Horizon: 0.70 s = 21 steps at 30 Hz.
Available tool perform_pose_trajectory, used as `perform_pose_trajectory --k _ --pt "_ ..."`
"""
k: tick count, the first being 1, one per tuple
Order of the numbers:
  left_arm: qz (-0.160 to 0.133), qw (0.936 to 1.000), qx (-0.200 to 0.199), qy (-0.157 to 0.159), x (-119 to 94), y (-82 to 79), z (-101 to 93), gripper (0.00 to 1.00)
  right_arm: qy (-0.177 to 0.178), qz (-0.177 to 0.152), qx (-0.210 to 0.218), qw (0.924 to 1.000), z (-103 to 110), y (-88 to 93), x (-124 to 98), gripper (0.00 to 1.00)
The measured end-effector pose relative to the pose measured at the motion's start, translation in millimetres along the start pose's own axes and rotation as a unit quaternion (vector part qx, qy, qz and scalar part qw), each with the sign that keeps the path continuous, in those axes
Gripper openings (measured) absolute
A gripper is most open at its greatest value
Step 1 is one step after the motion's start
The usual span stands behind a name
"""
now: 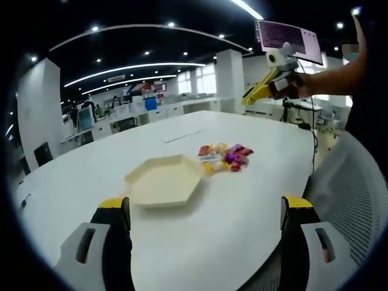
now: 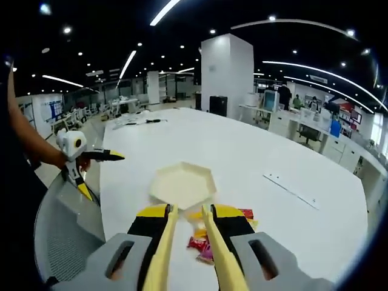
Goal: Place the target food into the container with the food tongs after gripping and lifting it, then release it inside without dropping or visibly crushing the food.
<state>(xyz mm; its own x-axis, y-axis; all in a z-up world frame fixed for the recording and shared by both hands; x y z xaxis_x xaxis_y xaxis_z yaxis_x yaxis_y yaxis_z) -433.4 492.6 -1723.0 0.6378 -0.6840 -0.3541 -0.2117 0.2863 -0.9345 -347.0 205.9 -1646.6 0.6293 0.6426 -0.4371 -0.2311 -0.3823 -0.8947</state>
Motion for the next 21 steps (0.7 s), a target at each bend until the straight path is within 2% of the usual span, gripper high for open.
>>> perform_pose_trajectory --k 5,7,21 --pt "0.014 0.9998 0.006 0.008 3 3.9 -4.1 0.99 0.012 0.017 0.014 0.9997 -4 19.5 21 0.26" --pt "0.016 0.9999 -0.002 0.005 2 5.0 -3.7 0.99 0.018 0.024 0.014 0.9995 -4 25.0 26 0.26" --pt "0.036 0.9993 0.01 0.01 3 12.1 -3.8 0.99 0.028 0.069 0.037 0.9965 -1 77.1 60 0.26"
Point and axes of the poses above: the point that each gripper's makers call its tool centre point, and the gripper's own axes: x roughly forward along the fingers, z roughly to its left, y roughly out of its underside, the point moved 5 cm from there along -x, roughly backward along the fingers, and after that the axes turned 6 degrees about y, right-handed, at the moved point
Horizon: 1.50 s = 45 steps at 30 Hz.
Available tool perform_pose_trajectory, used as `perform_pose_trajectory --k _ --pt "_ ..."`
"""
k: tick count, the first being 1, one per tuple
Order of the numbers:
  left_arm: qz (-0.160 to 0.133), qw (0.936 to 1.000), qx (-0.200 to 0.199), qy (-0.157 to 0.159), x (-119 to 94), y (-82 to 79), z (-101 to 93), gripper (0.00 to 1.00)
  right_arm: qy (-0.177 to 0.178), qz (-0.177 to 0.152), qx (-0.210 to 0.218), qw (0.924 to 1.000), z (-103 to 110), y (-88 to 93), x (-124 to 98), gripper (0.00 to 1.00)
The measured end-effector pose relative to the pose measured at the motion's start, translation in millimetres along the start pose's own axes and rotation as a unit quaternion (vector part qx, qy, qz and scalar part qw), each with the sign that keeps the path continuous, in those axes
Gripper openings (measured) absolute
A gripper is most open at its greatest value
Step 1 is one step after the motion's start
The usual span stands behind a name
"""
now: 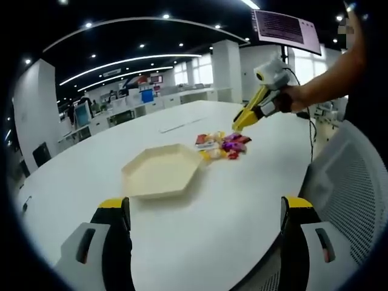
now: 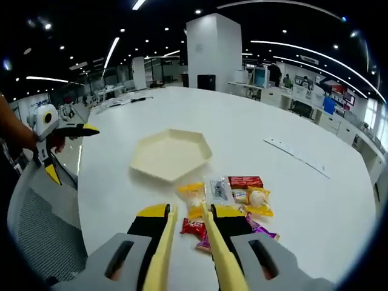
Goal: Place the target food into the container with the food tongs after gripping and lifting it, then release it inside without dropping or visibly crushing the food.
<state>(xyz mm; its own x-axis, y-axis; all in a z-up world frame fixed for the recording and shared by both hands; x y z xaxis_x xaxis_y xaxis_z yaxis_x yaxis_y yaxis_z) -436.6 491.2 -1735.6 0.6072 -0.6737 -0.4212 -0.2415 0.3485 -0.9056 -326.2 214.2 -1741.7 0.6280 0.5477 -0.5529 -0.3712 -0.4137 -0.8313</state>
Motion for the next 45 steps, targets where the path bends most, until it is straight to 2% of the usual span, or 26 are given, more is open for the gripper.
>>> perform_pose_trajectory --k 13,17,18,20,22,32,36,45 --pt "0.011 0.9999 -0.002 0.0 2 3.6 1.0 0.99 0.004 0.03 0.005 0.9995 1 28.6 26 0.26" --pt "0.013 0.9999 -0.001 -0.001 2 4.2 0.8 0.99 0.008 0.032 -0.003 0.9995 1 32.0 29 0.27" --pt "0.013 0.9999 0.0 -0.002 2 4.0 1.0 0.99 0.02 0.037 -0.009 0.9991 -2 34.0 30 0.27" --pt "0.014 0.9999 -0.005 -0.003 2 4.7 1.5 0.99 0.011 0.033 0.009 0.9994 0 35.0 32 0.27" --pt "0.015 0.9999 -0.003 -0.002 2 4.8 1.2 0.99 0.017 0.04 -0.001 0.9991 -1 38.1 35 0.27" --pt "0.019 0.9998 -0.01 -0.002 3 7.2 2.5 0.99 0.01 0.049 -0.005 0.9987 1 40.1 41 0.27" --pt "0.022 0.9998 -0.003 -0.005 2 6.9 2.9 0.97 0.019 0.065 -0.03 0.9973 1 39.2 44 0.24" --pt "0.021 0.9998 0.0 -0.004 1 6.4 1.9 0.96 0.017 0.08 -0.028 0.9962 0 36.3 44 0.19"
Point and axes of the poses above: the point that each gripper's makers call its tool centre point, and the gripper's own axes: x roughly forward along the fingers, z roughly to its left, y roughly out of its underside, the point moved 5 cm from there along -x, roughly backward along the fingers, and after that the axes turned 6 degrees about y, right-handed, at the moved point
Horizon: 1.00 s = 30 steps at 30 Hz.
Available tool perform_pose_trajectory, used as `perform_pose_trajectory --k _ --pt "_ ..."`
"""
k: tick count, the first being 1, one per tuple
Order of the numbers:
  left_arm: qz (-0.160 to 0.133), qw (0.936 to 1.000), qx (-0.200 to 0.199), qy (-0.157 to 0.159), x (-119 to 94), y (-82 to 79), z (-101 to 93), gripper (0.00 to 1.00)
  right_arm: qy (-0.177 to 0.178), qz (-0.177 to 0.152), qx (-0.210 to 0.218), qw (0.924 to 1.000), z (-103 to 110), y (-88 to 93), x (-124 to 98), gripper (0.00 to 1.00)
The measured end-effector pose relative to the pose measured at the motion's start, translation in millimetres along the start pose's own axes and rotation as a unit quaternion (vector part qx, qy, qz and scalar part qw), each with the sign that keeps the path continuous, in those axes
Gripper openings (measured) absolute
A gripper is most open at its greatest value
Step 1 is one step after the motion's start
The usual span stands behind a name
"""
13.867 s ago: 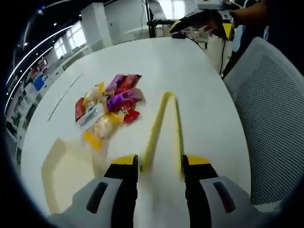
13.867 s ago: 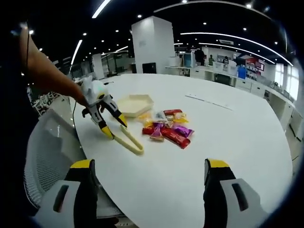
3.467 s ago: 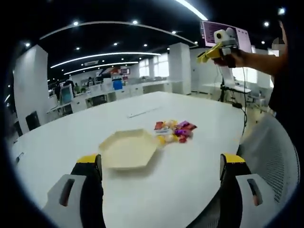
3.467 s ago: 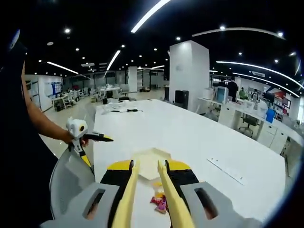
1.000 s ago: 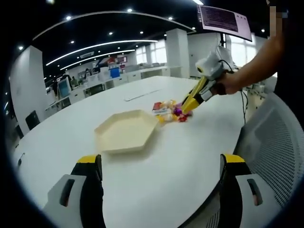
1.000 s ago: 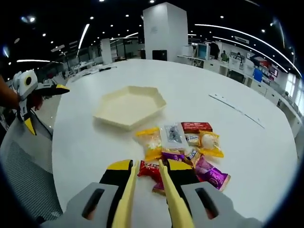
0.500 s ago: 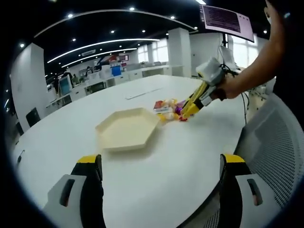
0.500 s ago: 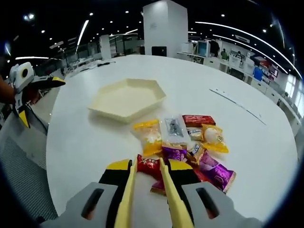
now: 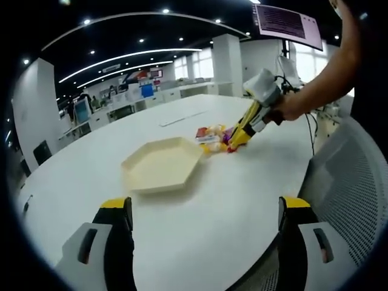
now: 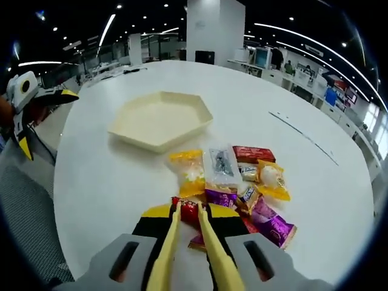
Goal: Place the target food into the container with the food tongs after gripping and lifting it, then release it inside without dropping or visibly crushing the food.
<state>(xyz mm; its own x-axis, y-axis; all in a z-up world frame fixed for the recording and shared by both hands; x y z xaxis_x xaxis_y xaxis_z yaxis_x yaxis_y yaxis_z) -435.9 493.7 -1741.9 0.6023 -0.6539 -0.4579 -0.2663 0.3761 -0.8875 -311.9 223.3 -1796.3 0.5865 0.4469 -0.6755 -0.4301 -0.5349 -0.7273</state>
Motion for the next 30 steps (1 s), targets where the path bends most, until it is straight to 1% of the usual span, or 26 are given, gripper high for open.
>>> perform_pose_trajectory --k 4,8,11,19,20,24,26,30 --pt "-0.001 1.0 0.0 -0.001 0 -0.1 0.3 0.96 -0.004 -0.001 -0.001 1.0 1 -1.2 -7 0.19" --pt "-0.003 1.0 -0.003 0.001 0 -1.0 -0.3 0.97 -0.008 -0.007 0.004 0.9999 0 -7.5 -14 0.2" --pt "-0.007 0.9999 -0.007 0.005 0 -1.2 -1.0 0.99 -0.009 -0.014 0.001 0.9999 -4 -15.8 -20 0.2" --pt "-0.016 0.9997 -0.016 0.013 0 -3.2 -2.1 1.0 -0.023 -0.038 -0.002 0.999 -8 -44.3 -32 0.2" --pt "-0.017 0.9997 -0.016 0.012 0 -3.7 -2.0 1.0 -0.03 -0.045 -0.005 0.9985 -7 -53.0 -34 0.2" --pt "-0.02 0.9996 -0.018 0.009 -1 -3.9 -0.8 1.0 -0.044 -0.058 -0.006 0.9973 -5 -72.7 -39 0.2" --pt "-0.019 0.9996 -0.018 0.007 -1 -4.1 -0.6 1.0 -0.056 -0.068 -0.009 0.9961 -3 -86.9 -38 0.2" --pt "-0.017 0.9997 -0.013 0.007 -1 -3.4 -1.6 1.0 -0.068 -0.083 -0.029 0.9938 -1 -118.8 -36 0.2"
Point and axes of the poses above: the point that each gripper's makers call its tool centre point, and the gripper's own axes: x roughly forward along the fingers, z roughly to its left, y roughly out of its underside, the point moved 5 cm from there along -x, roughly backward along the fingers, and after that the axes turned 6 degrees about y, right-handed, at the moved point
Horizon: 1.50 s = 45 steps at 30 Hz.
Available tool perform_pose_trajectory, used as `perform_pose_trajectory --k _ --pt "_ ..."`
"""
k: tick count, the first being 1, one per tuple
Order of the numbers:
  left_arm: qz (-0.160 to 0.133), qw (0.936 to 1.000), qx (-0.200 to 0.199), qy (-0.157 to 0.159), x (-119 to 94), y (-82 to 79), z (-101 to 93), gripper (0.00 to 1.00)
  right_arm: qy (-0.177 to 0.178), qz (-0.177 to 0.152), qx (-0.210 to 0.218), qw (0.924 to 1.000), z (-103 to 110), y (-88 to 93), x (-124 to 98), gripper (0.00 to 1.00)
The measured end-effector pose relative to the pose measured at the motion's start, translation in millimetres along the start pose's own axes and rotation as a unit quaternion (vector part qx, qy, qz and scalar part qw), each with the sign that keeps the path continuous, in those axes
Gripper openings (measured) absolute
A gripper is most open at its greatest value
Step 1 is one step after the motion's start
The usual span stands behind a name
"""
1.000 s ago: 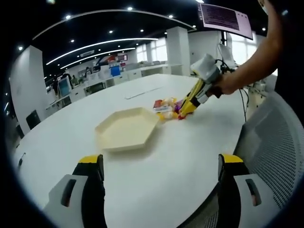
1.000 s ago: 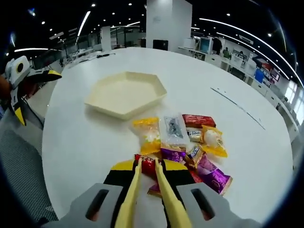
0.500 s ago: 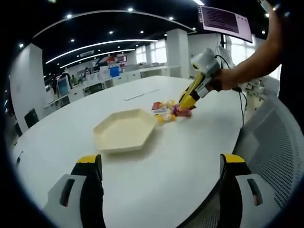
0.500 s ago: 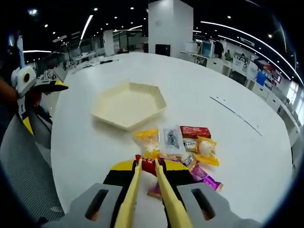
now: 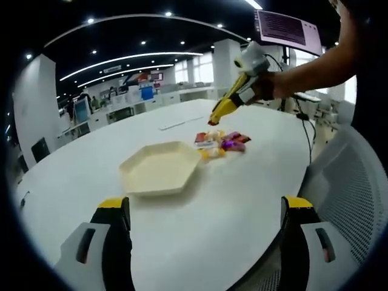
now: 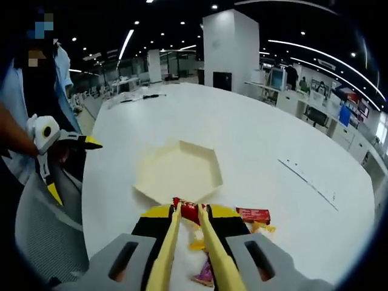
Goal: Place the target food into the container with the food tongs after gripping and lifting it, then release it inside without dropping or visibly crushing the food.
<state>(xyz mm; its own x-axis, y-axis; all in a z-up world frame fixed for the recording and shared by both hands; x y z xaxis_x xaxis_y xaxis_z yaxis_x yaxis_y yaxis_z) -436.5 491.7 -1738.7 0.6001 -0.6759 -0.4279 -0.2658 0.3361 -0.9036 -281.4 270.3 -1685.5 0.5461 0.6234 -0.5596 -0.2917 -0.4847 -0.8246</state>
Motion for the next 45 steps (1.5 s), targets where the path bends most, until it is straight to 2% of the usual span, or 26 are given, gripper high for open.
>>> perform_pose_trajectory --k 8,16,21,24,30,45 --pt "-0.006 0.9999 0.002 -0.011 -2 -2.6 2.2 0.99 -0.033 -0.018 -0.036 0.9986 7 -56.9 18 0.21" --pt "-0.006 0.9998 0.008 -0.02 -2 -3.9 3.9 0.99 -0.062 -0.024 -0.049 0.9966 14 -94.3 54 0.2" --pt "-0.004 0.9997 0.007 -0.024 -2 -3.1 5.9 0.99 -0.083 -0.018 -0.079 0.9933 26 -114.5 78 0.2" --pt "-0.005 0.9997 0.006 -0.025 -2 -3.2 6.2 0.99 -0.087 -0.013 -0.086 0.9923 27 -117.9 87 0.21" --pt "-0.004 0.9997 0.009 -0.022 -1 -2.3 6.0 0.99 -0.086 -0.002 -0.08 0.9931 26 -109.4 106 0.21" --pt "0.001 0.9997 0.018 -0.016 -1 -1.6 4.7 0.99 -0.109 -0.021 -0.084 0.9902 39 -121.0 104 0.23"
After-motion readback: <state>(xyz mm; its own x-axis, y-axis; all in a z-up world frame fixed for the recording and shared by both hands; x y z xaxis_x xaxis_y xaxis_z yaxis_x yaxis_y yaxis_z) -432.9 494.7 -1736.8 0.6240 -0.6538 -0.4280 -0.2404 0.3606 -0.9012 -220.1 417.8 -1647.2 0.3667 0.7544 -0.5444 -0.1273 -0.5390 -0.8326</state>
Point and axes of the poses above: the point that each gripper's makers call its tool centre point, and the gripper's own axes: x roughly forward along the fingers, z roughly to its left, y roughly out of its underside, the point moved 5 cm from there along -x, roughly backward along the fingers, and after that the axes turned 6 degrees about y, right-handed, at the moved point
